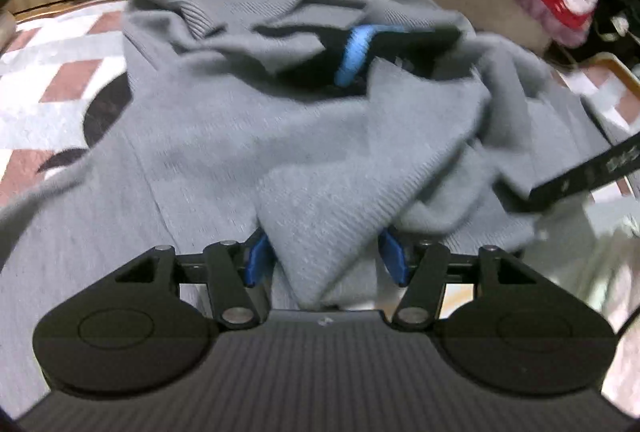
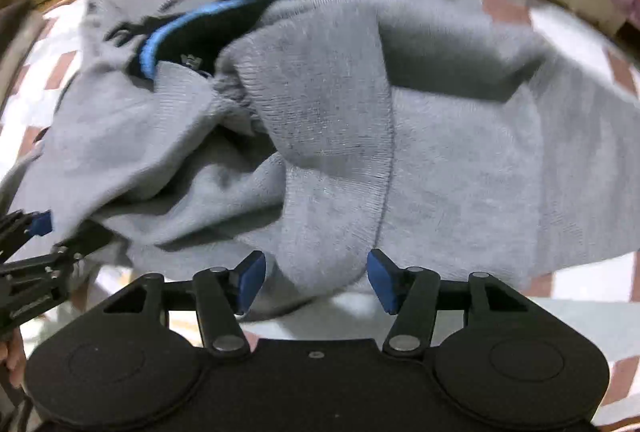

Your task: Fold clothes

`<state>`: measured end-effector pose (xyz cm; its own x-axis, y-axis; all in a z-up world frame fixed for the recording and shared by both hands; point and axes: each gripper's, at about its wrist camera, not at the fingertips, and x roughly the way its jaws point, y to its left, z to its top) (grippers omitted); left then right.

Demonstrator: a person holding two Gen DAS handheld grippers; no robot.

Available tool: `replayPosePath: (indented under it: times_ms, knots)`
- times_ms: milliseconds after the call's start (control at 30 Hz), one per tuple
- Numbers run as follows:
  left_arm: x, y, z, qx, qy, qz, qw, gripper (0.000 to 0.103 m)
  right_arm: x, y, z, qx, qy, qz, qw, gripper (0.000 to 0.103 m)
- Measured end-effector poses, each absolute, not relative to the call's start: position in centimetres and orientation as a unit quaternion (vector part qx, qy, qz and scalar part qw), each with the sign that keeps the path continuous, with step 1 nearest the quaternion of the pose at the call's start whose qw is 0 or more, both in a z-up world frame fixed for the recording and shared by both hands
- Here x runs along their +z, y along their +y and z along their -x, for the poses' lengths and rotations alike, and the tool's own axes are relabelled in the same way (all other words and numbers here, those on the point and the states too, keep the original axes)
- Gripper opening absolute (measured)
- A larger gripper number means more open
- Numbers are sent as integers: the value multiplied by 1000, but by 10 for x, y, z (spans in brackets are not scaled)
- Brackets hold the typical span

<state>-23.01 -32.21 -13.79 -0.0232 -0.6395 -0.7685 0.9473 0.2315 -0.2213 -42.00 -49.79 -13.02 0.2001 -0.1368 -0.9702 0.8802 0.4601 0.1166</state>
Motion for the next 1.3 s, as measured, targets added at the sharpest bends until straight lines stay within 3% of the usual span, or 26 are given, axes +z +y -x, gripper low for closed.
replayPosePath:
  times_ms: [100, 167, 200, 233, 267, 300, 600, 733, 1000, 1067, 1133, 1167, 1267, 1300]
  knots:
    - [-140, -325, 218, -594, 408, -157, 675, 55, -151, -511, 407, -391, 537, -352, 660, 61]
    - [-142, -327, 216, -595, 400, -161, 678, 48, -161, -508, 397, -390, 569, -298, 660, 61]
    - [-142, -328, 217, -596, 394, -168, 679, 36, -159, -507, 395, -379, 571, -287, 669, 49]
    - [-141, -328, 219, -600, 386, -175, 679, 23, -156, -505, 393, -366, 577, -278, 676, 17]
    - [-138, -327, 221, -604, 378, -183, 678, 17, -149, -502, 391, -351, 588, -260, 681, 10]
    - [-132, -324, 223, -609, 373, -186, 675, 8, -141, -499, 391, -331, 601, -240, 686, 9]
    - [-37, -248, 239, -671, 358, -150, 631, 6, -44, -446, 439, -194, 683, -147, 688, 8]
    - [-15, -207, 259, -674, 360, -169, 623, 6, -42, -417, 448, -139, 689, -130, 699, 8]
    - [-105, -208, 276, -591, 485, -244, 596, 10, -97, -414, 427, -84, 709, -109, 692, 14]
    - [-101, -210, 271, -591, 489, -237, 596, 16, -100, -415, 422, -66, 720, -97, 684, 18]
    - [-87, -207, 264, -599, 484, -232, 594, 35, -87, -416, 419, -57, 714, -82, 693, 24]
    - [-78, -202, 258, -602, 478, -226, 598, 37, -77, -419, 419, -55, 703, -79, 704, 34]
    - [-43, -180, 225, -611, 436, -194, 631, 46, -33, -428, 424, -65, 607, -120, 783, 41]
    - [-35, -174, 209, -603, 423, -189, 650, 53, -17, -431, 426, -68, 571, -135, 807, 43]
